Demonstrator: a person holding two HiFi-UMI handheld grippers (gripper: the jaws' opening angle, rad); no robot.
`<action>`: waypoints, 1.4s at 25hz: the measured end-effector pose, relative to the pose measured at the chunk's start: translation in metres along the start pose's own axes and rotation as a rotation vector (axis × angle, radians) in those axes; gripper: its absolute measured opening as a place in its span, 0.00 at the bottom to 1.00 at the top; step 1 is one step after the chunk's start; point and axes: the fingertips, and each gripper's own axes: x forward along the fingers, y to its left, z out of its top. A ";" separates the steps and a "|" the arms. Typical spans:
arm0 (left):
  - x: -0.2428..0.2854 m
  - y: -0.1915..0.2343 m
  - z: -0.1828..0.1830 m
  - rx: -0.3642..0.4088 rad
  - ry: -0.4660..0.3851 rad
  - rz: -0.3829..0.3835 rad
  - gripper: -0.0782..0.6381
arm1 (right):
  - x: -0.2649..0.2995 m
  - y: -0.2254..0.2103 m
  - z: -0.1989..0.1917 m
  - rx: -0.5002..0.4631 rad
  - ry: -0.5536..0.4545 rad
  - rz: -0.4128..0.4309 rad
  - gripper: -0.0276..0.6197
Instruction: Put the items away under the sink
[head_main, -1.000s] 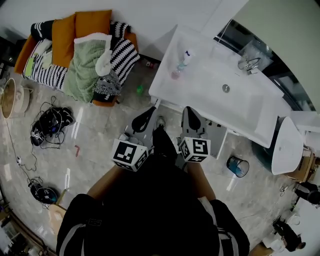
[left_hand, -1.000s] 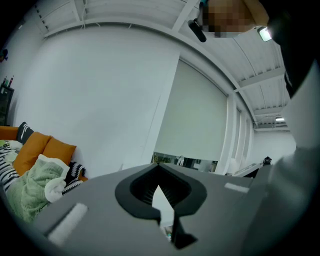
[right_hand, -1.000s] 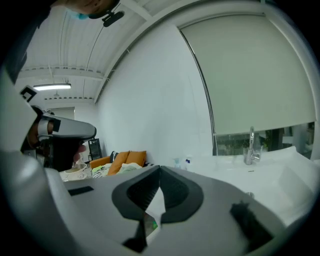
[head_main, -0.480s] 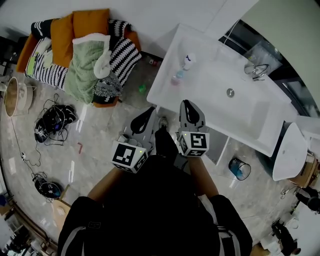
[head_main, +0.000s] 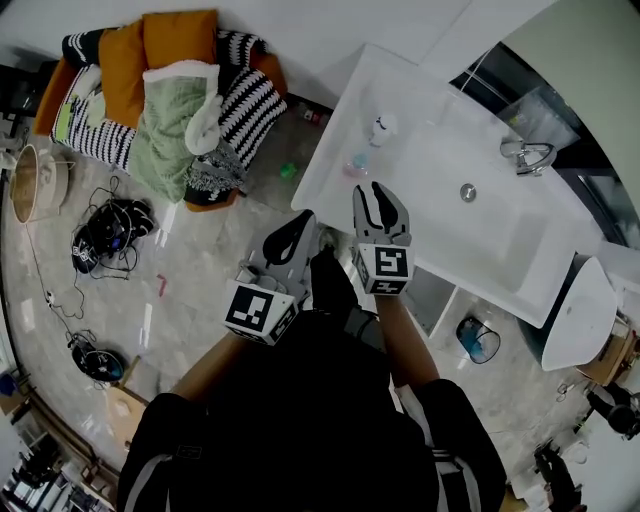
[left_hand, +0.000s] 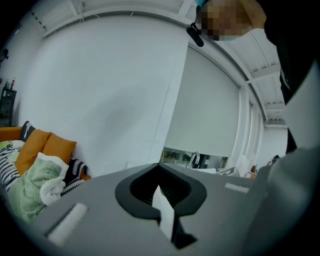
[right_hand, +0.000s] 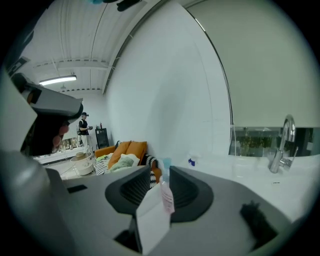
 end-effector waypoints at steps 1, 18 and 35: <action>0.003 0.001 0.001 -0.002 0.001 0.007 0.12 | 0.006 -0.002 -0.002 -0.005 0.009 0.006 0.23; 0.028 0.030 0.000 -0.027 0.024 0.082 0.12 | 0.065 -0.012 -0.015 -0.042 0.043 0.020 0.27; 0.024 0.035 -0.002 -0.024 0.030 0.095 0.12 | 0.069 -0.013 -0.008 -0.072 0.005 0.005 0.18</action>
